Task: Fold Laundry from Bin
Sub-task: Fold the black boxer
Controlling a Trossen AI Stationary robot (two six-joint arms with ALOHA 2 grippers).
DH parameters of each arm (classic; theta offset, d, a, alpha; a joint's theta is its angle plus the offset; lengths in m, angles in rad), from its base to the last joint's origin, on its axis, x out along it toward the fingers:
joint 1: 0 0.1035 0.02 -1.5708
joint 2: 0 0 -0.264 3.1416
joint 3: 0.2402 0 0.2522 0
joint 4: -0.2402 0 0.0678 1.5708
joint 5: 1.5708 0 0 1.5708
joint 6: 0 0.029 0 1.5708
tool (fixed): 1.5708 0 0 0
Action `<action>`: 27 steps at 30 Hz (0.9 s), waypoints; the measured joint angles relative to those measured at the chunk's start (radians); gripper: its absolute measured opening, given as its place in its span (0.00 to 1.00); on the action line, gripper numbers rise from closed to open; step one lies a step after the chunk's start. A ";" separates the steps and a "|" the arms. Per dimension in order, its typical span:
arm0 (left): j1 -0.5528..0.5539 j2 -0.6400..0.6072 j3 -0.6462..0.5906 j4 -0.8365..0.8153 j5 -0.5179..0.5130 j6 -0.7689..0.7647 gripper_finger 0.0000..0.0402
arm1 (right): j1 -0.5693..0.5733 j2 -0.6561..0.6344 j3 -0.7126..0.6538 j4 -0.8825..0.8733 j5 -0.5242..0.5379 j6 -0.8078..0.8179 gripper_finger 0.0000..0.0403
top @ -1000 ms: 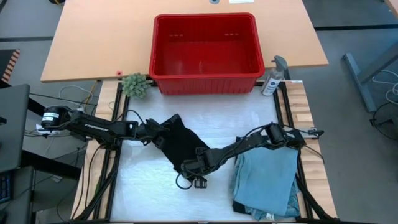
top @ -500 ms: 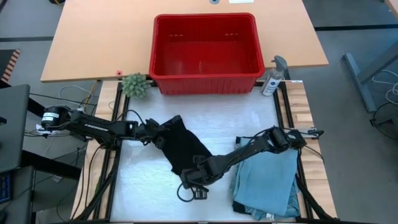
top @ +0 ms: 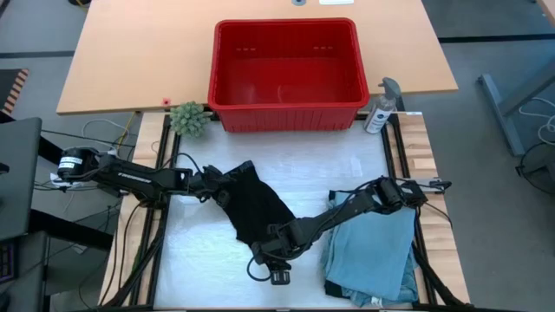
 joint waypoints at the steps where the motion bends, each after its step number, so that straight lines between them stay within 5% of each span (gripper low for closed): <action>1: 0.000 0.000 0.000 0.000 0.000 0.000 0.00 | -0.001 0.000 0.000 0.009 -0.028 0.001 0.40; 9: 0.000 -0.006 0.000 0.015 0.033 0.004 0.00 | -0.033 -0.030 0.004 -0.055 -0.075 0.028 0.56; 18: 0.000 -0.004 0.056 0.014 0.072 0.035 0.00 | -0.100 -0.140 -0.002 -0.242 0.222 -0.083 0.54; 27: 0.000 -0.004 0.062 -0.012 0.034 0.036 0.00 | -0.164 -0.143 -0.083 -0.156 0.104 -0.084 0.55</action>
